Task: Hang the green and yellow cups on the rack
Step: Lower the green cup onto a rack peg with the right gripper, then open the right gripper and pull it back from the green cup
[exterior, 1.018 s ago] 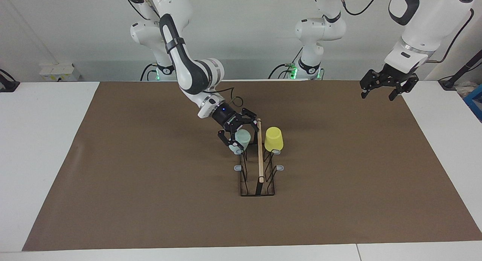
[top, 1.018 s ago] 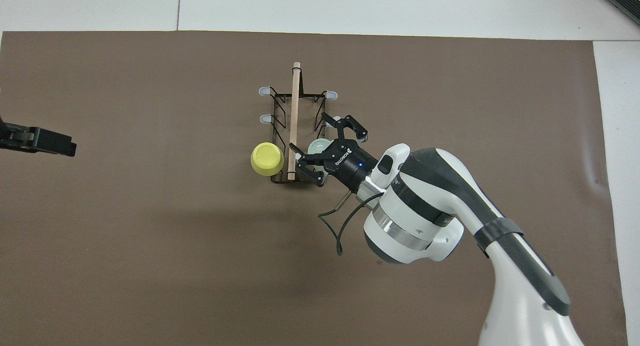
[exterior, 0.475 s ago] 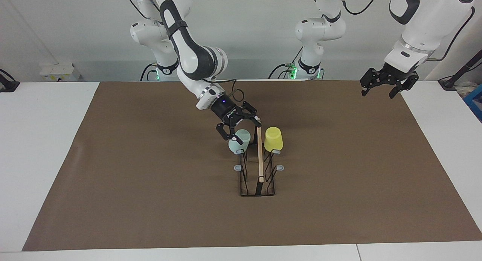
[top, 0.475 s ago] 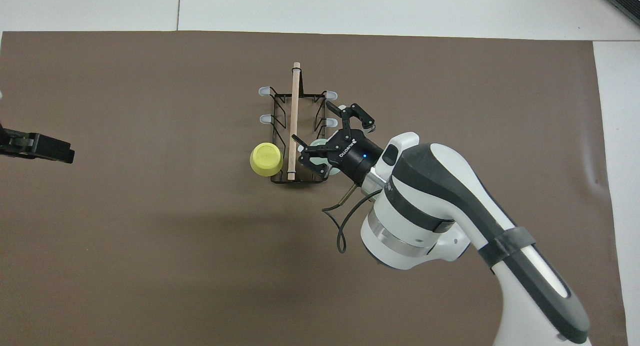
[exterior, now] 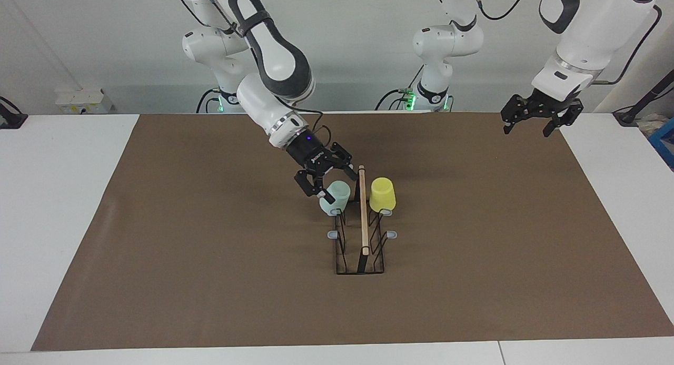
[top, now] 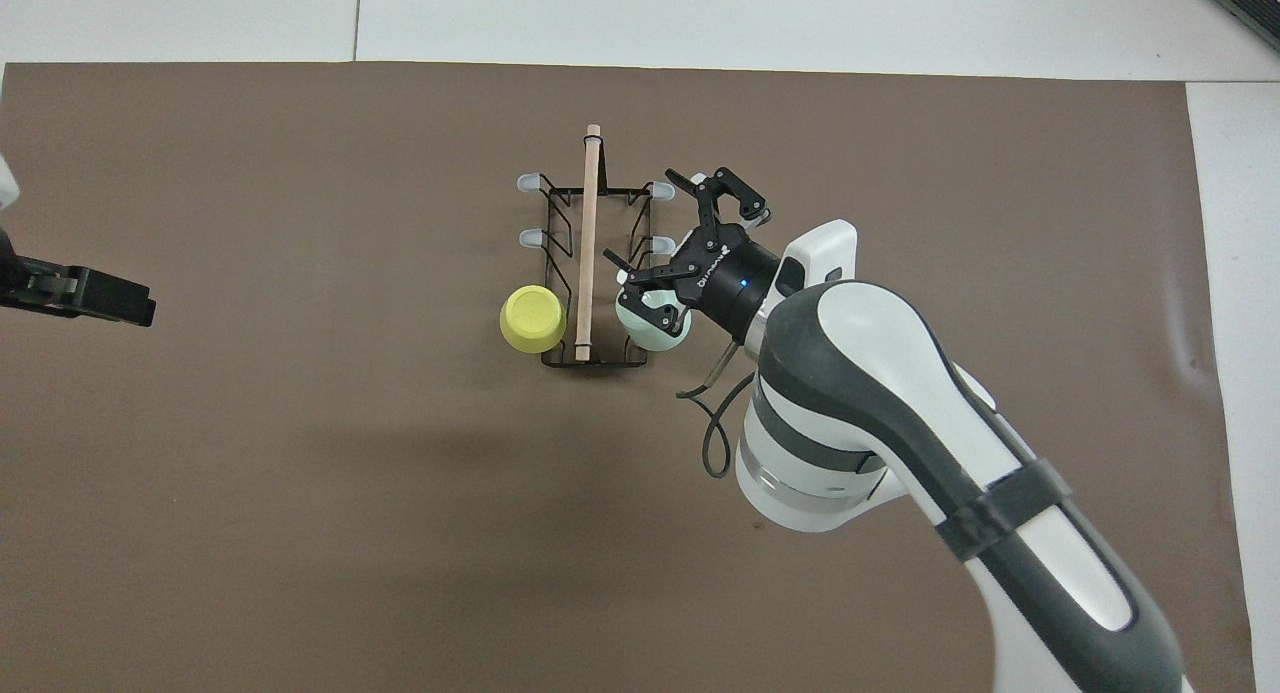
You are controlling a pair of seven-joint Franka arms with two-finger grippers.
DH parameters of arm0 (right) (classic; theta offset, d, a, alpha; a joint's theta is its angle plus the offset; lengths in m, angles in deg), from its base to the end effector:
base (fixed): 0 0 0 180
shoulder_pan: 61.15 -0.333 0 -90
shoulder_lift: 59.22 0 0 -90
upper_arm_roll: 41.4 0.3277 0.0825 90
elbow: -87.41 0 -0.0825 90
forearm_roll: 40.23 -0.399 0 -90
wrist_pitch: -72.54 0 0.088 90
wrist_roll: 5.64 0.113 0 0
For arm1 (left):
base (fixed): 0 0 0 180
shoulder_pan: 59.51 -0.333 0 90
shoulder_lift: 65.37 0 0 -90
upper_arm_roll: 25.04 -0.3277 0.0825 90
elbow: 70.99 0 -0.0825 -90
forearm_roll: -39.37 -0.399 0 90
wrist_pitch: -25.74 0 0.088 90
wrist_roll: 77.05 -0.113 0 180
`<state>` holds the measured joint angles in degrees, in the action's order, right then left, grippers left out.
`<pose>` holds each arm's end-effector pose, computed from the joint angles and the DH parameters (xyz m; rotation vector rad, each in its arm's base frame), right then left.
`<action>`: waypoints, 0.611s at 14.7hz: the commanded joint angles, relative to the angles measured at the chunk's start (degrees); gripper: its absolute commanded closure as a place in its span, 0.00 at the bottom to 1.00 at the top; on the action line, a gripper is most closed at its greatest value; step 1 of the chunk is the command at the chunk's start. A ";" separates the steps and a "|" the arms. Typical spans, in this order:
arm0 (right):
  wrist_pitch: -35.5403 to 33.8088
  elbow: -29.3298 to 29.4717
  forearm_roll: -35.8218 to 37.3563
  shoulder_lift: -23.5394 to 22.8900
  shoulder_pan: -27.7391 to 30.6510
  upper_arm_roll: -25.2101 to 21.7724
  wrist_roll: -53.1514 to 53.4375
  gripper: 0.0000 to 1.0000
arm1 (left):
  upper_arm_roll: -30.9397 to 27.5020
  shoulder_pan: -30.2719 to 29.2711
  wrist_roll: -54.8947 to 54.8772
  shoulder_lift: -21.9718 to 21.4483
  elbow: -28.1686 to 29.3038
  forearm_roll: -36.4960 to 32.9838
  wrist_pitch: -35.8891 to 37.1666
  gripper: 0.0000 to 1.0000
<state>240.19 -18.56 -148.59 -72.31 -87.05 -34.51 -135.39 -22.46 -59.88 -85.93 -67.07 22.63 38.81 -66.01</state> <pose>0.5778 0.2969 0.4314 -2.0857 -1.2064 -1.4999 0.5616 -0.0210 0.6188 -3.1160 0.3030 0.0057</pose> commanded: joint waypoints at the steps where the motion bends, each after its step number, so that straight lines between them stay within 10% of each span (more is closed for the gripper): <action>1: -1.96 -0.20 7.97 0.25 2.94 0.58 1.17 0.00 | -3.18 3.43 0.63 -0.06 -2.11 0.11 2.45 0.00; 9: -20.75 -0.30 31.59 0.43 14.18 -0.04 7.64 0.00 | -4.86 3.01 1.94 -0.23 -1.86 3.80 1.57 0.00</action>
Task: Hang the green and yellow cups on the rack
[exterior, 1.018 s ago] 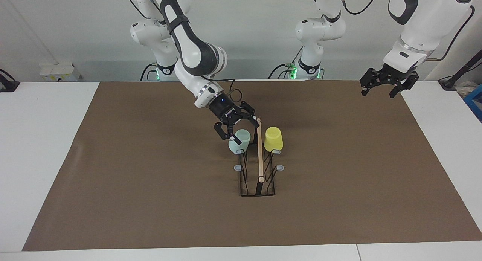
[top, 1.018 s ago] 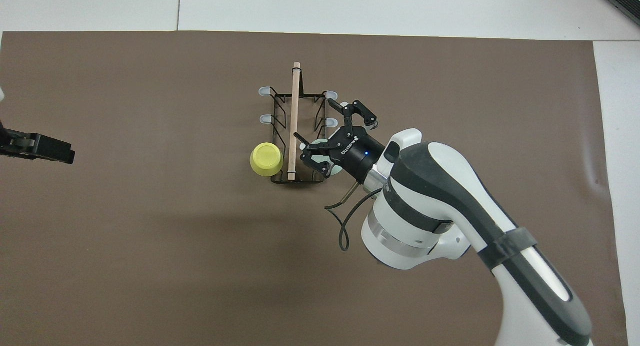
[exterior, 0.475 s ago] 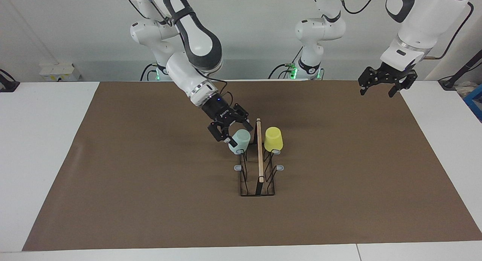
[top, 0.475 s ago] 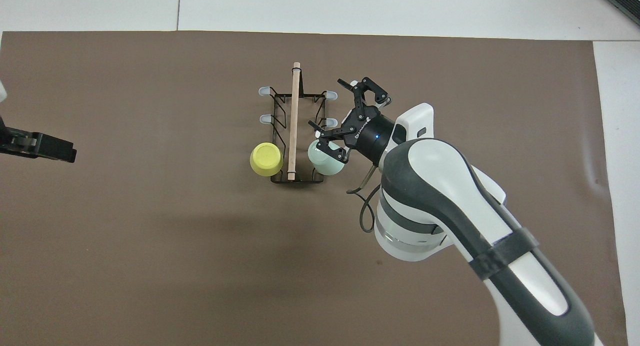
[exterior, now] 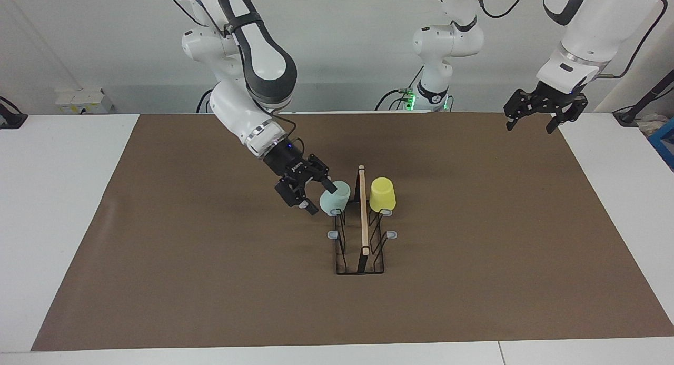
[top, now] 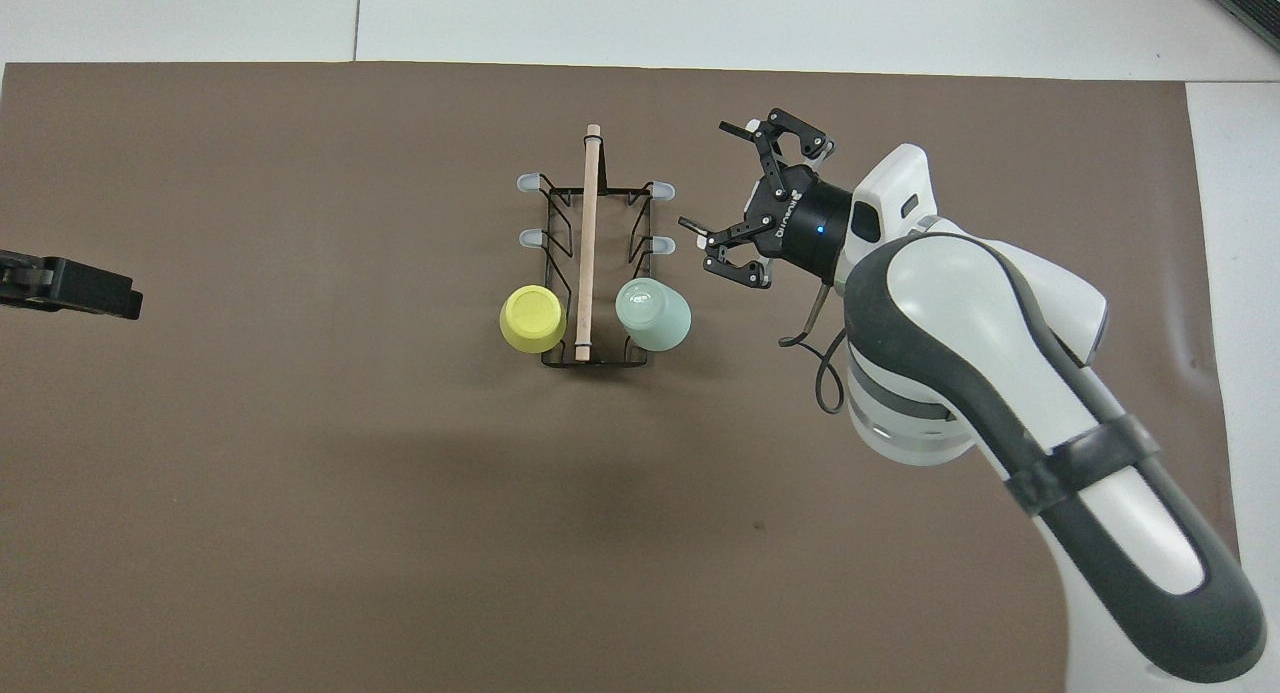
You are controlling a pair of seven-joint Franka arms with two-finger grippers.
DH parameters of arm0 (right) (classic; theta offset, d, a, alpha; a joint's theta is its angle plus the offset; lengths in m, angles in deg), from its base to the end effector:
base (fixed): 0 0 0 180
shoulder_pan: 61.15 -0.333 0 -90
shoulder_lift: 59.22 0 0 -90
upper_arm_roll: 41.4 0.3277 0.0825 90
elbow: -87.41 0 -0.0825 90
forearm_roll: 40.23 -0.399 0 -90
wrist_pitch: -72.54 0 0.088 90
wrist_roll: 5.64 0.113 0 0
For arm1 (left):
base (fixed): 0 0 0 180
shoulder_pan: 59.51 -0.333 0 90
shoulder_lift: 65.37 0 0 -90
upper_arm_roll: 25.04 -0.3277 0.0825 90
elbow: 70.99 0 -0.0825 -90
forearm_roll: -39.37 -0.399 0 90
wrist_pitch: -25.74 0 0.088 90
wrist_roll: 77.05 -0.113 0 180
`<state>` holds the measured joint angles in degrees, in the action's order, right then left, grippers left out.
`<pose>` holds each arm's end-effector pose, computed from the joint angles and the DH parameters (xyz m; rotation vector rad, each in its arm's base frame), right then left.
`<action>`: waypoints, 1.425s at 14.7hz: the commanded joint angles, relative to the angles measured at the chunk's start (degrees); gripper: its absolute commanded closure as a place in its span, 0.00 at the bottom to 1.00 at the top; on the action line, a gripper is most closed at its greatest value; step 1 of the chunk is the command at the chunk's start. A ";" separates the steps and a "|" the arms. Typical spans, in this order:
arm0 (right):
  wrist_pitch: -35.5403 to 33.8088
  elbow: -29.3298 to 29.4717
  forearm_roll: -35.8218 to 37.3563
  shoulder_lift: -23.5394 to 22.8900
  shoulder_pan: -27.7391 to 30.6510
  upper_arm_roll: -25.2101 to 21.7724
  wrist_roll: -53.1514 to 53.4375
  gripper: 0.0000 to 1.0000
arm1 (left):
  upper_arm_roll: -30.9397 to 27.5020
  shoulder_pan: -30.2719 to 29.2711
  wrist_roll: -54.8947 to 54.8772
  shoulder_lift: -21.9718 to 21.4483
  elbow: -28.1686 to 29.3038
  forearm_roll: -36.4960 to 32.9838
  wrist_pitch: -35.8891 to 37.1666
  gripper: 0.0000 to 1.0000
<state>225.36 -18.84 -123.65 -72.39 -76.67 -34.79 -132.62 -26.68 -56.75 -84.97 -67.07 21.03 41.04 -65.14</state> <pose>0.6296 0.2221 0.4429 -1.9106 -1.6174 -1.4622 0.5611 -0.0140 0.6312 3.1025 -0.2448 0.0179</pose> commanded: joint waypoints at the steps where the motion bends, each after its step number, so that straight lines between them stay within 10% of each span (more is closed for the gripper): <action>1: -9.78 0.69 11.31 0.51 6.00 0.33 8.30 0.00 | -0.74 -0.12 1.24 -0.32 -0.09 1.49 0.62 0.00; 12: -43.99 13.17 54.74 5.60 18.15 -0.03 57.15 0.00 | -0.65 0.05 0.63 -0.49 0.62 1.05 -0.17 0.00; 21: -59.38 13.09 70.23 8.42 17.19 0.50 95.82 0.00 | -0.47 0.67 0.89 -1.11 2.29 -0.71 -1.41 0.00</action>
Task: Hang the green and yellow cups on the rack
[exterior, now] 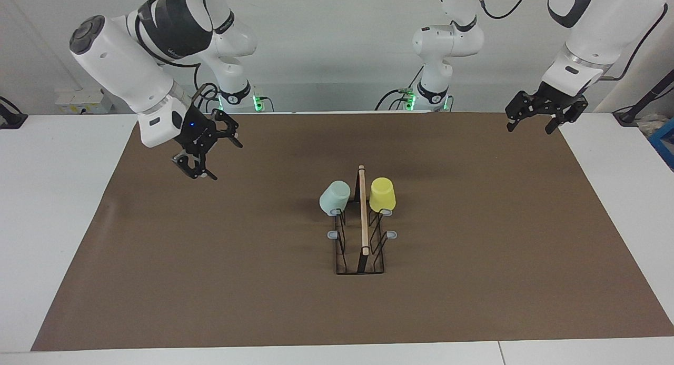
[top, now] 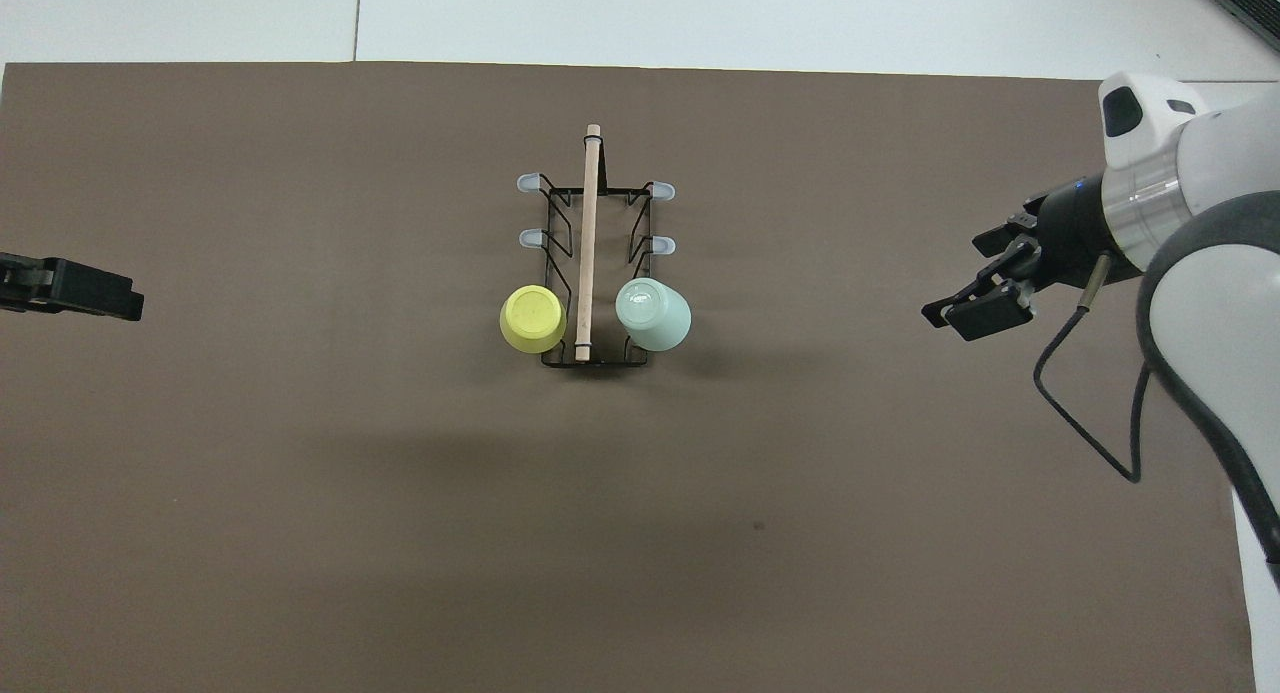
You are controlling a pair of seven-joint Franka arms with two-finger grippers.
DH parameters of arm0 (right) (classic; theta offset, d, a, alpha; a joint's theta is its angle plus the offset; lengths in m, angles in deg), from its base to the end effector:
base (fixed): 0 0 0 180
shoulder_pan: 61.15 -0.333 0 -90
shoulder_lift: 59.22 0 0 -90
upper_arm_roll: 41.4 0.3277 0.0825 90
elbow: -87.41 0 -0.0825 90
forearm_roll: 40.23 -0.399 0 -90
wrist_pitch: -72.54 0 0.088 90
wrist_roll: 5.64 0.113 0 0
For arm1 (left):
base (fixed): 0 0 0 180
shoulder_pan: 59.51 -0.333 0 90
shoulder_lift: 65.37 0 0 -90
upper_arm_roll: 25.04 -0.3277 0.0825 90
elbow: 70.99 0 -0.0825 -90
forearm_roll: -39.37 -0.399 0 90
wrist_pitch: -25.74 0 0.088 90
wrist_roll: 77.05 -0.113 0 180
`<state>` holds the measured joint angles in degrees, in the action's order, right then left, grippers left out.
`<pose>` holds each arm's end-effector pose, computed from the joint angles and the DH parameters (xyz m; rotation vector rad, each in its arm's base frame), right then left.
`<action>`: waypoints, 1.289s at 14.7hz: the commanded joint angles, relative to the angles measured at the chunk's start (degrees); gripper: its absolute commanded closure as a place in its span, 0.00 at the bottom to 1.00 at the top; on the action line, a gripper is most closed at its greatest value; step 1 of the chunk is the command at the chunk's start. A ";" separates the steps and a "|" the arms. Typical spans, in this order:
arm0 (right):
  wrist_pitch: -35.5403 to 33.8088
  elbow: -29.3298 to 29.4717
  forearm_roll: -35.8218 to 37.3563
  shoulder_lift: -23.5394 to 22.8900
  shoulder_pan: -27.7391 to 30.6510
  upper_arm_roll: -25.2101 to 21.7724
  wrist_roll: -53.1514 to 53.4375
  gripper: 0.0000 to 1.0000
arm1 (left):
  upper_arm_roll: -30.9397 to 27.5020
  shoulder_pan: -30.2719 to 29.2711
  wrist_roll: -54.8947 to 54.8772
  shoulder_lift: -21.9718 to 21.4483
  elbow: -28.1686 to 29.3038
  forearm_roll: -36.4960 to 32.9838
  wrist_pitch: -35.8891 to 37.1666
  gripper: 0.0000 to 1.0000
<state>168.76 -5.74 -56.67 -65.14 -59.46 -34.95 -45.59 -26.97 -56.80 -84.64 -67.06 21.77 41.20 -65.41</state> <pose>0.6014 0.0763 0.5566 -2.6507 -1.0306 -0.0614 0.5613 -0.0109 0.6252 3.1006 -0.2259 0.0052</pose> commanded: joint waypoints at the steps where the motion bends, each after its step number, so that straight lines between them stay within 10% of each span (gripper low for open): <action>1: -3.49 -0.36 4.39 1.61 -0.10 0.84 14.84 0.00 | -0.18 0.89 0.57 -1.12 1.55 -0.87 -1.14 0.00; 5: -8.58 0.07 7.89 2.31 -1.59 0.93 31.41 0.00 | -0.27 0.89 0.65 -1.12 1.64 -0.87 -1.31 0.00; 19: -7.71 1.29 17.84 3.72 0.96 0.31 38.79 0.00 | -0.36 0.80 0.83 -1.12 1.20 -0.95 -0.35 0.00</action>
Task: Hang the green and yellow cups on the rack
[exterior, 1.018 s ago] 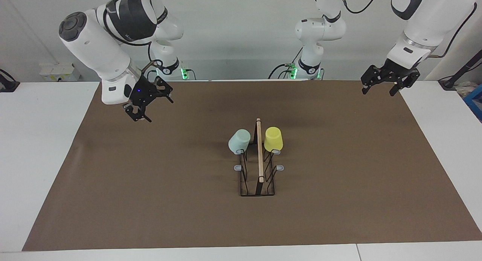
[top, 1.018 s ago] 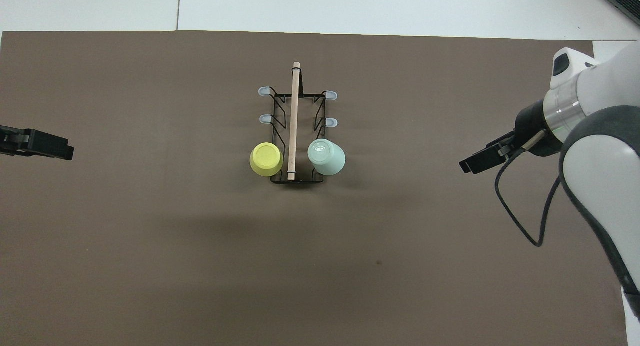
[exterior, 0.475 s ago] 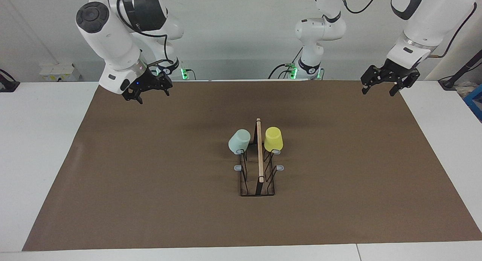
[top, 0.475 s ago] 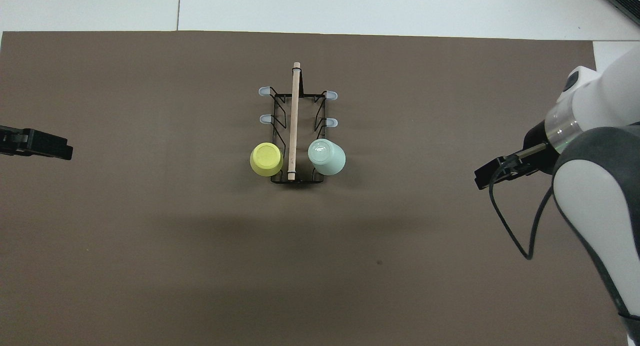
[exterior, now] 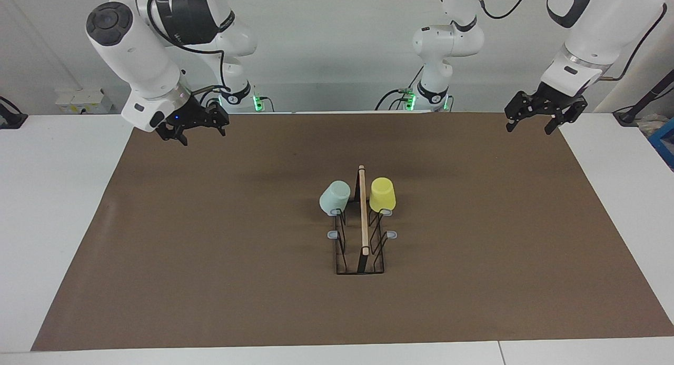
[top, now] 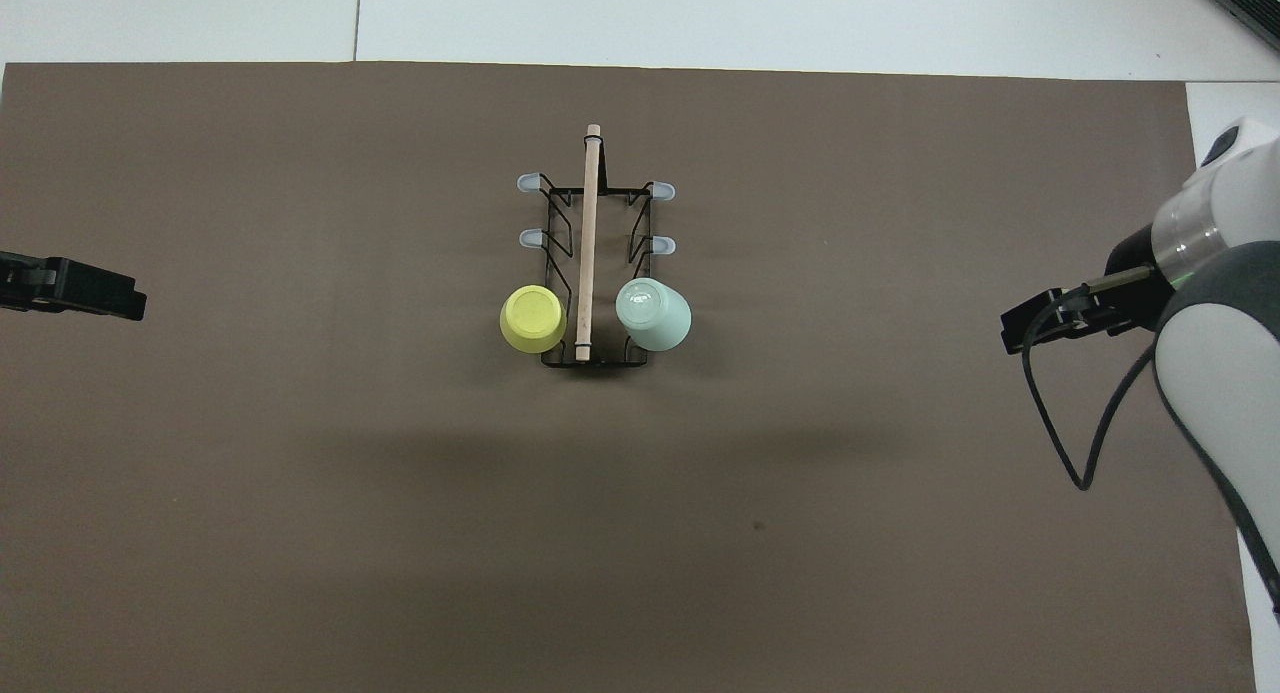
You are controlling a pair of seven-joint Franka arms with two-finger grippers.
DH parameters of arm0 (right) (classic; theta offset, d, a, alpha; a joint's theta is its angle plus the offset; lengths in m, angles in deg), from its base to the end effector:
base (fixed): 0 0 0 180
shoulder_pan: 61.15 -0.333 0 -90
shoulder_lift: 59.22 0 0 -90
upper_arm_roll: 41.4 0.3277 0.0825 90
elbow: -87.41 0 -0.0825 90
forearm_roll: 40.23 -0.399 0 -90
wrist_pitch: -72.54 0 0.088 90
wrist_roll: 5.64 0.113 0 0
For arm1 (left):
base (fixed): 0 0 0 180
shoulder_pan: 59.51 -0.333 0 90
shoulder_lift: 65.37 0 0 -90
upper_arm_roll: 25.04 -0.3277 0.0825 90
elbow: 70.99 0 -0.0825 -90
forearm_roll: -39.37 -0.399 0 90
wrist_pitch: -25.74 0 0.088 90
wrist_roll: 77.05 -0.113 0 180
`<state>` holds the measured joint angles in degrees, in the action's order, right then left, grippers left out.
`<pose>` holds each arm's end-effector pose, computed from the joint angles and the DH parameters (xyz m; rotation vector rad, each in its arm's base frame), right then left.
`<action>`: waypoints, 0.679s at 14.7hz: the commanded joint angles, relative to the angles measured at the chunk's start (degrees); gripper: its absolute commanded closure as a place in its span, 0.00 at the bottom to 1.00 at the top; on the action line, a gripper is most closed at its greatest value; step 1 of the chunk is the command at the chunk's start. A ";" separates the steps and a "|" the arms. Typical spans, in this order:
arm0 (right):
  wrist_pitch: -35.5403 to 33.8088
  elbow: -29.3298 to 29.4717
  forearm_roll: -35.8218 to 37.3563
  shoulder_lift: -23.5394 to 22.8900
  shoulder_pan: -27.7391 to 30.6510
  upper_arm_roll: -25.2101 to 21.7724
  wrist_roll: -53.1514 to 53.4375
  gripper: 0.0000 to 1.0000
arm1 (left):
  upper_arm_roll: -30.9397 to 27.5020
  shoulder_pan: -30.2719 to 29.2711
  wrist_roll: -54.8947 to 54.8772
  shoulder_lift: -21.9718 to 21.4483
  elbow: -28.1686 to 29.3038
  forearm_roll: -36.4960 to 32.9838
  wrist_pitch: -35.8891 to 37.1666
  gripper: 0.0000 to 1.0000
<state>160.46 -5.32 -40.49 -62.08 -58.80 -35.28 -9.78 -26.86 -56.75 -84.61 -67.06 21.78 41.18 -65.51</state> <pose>0.5748 0.0370 0.5758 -3.1169 -0.2156 0.2089 0.5615 -0.0125 0.6253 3.1008 -0.2294 0.0075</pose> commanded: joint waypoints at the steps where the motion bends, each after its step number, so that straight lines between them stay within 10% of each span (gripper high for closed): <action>1: 0.50 1.41 1.58 0.57 -0.15 1.07 6.39 0.00 | -0.47 0.67 0.80 -1.12 1.10 -0.94 0.02 0.00; 10: 1.64 3.09 0.44 -0.05 -6.47 -4.78 12.85 0.00 | -0.38 0.23 0.88 -0.42 -1.98 -2.43 3.71 0.00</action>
<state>161.07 -2.65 -40.27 -62.02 -63.04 -36.68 2.99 -27.15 -56.85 -84.59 -67.10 20.62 40.05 -63.84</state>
